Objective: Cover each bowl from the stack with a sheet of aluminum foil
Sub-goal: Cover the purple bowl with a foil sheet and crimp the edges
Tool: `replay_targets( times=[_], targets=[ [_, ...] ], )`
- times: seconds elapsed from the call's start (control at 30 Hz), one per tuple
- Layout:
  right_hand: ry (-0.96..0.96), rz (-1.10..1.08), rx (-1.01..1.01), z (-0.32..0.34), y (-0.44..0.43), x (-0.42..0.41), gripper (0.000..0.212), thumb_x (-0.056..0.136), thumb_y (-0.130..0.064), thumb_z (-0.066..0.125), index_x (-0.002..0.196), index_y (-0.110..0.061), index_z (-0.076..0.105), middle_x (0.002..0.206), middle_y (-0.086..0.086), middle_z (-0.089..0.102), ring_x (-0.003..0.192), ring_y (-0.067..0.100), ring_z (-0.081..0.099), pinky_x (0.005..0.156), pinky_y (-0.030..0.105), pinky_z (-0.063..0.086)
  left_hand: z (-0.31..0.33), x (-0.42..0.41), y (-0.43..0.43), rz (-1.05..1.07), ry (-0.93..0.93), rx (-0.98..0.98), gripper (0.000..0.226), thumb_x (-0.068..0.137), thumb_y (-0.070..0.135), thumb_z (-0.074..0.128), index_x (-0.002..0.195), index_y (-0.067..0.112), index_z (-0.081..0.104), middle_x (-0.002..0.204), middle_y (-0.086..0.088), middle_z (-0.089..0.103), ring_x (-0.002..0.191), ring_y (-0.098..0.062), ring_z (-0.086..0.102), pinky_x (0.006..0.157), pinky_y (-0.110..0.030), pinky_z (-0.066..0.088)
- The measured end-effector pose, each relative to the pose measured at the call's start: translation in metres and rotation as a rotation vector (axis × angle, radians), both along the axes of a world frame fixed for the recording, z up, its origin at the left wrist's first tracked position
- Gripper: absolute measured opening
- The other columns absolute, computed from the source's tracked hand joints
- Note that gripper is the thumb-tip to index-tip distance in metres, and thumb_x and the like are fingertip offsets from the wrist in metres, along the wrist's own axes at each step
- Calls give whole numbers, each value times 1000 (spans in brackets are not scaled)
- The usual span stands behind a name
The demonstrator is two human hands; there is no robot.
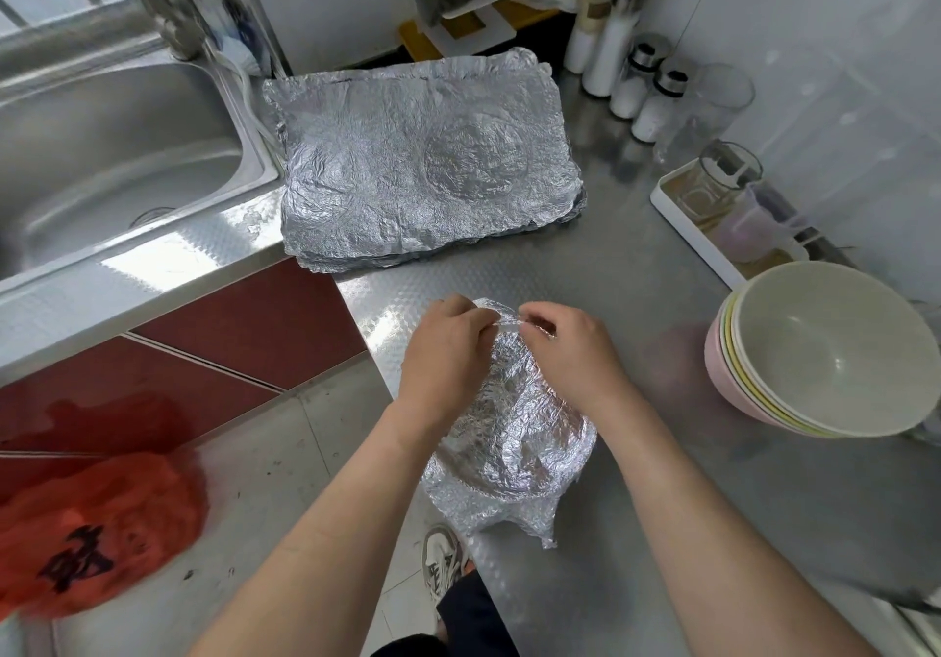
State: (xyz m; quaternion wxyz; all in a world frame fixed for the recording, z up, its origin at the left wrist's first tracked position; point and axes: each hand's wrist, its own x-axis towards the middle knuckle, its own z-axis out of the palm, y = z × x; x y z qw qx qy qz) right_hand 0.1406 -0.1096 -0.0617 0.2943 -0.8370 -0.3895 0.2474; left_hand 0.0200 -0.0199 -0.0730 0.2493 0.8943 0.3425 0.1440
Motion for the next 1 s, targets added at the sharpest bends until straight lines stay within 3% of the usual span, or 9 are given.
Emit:
replay_targets(
  times=[0.1, 0.3, 0.43, 0.53, 0.6, 0.67, 0.87, 0.93, 1.0],
  targets=[
    [-6, 39, -11, 0, 2, 0, 20, 94, -20, 57, 103, -9, 71, 101, 7, 72, 97, 25, 64, 84, 37, 50, -1, 1, -1, -26, -1, -26, 16, 92, 12, 63, 101, 8, 75, 93, -11, 65, 88, -33, 60, 69, -38, 49],
    [76, 7, 39, -5, 0, 1, 19, 92, -15, 59, 106, -14, 72, 102, -1, 73, 94, 13, 65, 81, 23, 47, -4, 1, 1, -45, 8, -109, 23, 92, 12, 62, 113, 14, 70, 99, -7, 64, 95, -27, 59, 77, -34, 46],
    [171, 68, -15, -3, 5, 6, 21, 93, -18, 58, 111, -17, 69, 104, -4, 71, 93, 9, 62, 80, 21, 44, -3, -2, 10, -119, 48, -107, 48, 92, 16, 62, 139, 16, 52, 129, -10, 55, 121, -28, 45, 98, -34, 37],
    [175, 78, 10, -1, 5, 7, 23, 95, -17, 57, 113, -16, 70, 98, -6, 71, 84, 3, 61, 73, 18, 43, -3, -1, 20, -232, 148, -123, 44, 95, 21, 58, 138, 15, 53, 144, -9, 48, 136, -28, 36, 111, -36, 27],
    [182, 69, 24, -3, 2, 6, 23, 95, -16, 57, 112, -15, 71, 82, -13, 67, 67, -7, 56, 61, 9, 39, -2, -3, 25, -261, 168, -154, 38, 96, 25, 56, 132, 15, 59, 133, -7, 58, 127, -25, 45, 105, -32, 32],
    [193, 58, 37, -4, 0, 4, 21, 95, -16, 57, 109, -15, 72, 71, -14, 63, 56, -7, 51, 52, 9, 36, 0, -5, 27, -235, 182, -190, 35, 96, 31, 55, 128, 17, 63, 120, -5, 63, 116, -22, 50, 94, -30, 37],
    [185, 85, 28, -4, -2, -1, 20, 96, -18, 57, 107, -13, 72, 96, 1, 72, 89, 15, 63, 78, 29, 47, 2, -12, 28, -196, 166, -286, 26, 96, 36, 56, 111, 21, 72, 101, 1, 65, 95, -14, 56, 76, -25, 37],
    [154, 84, 28, -7, -3, -2, 20, 96, -18, 57, 106, -13, 73, 96, 4, 72, 91, 18, 64, 80, 34, 50, 3, -12, 24, -176, 164, -323, 22, 97, 35, 56, 100, 21, 72, 84, 4, 68, 76, -13, 59, 68, -26, 41],
    [121, 67, 43, -10, -3, -2, 19, 95, -18, 57, 104, -13, 73, 94, 2, 73, 89, 18, 64, 80, 38, 51, 3, -12, 21, -150, 180, -308, 22, 99, 34, 53, 83, 23, 65, 58, 6, 59, 54, -10, 52, 56, -27, 35]
  ],
)
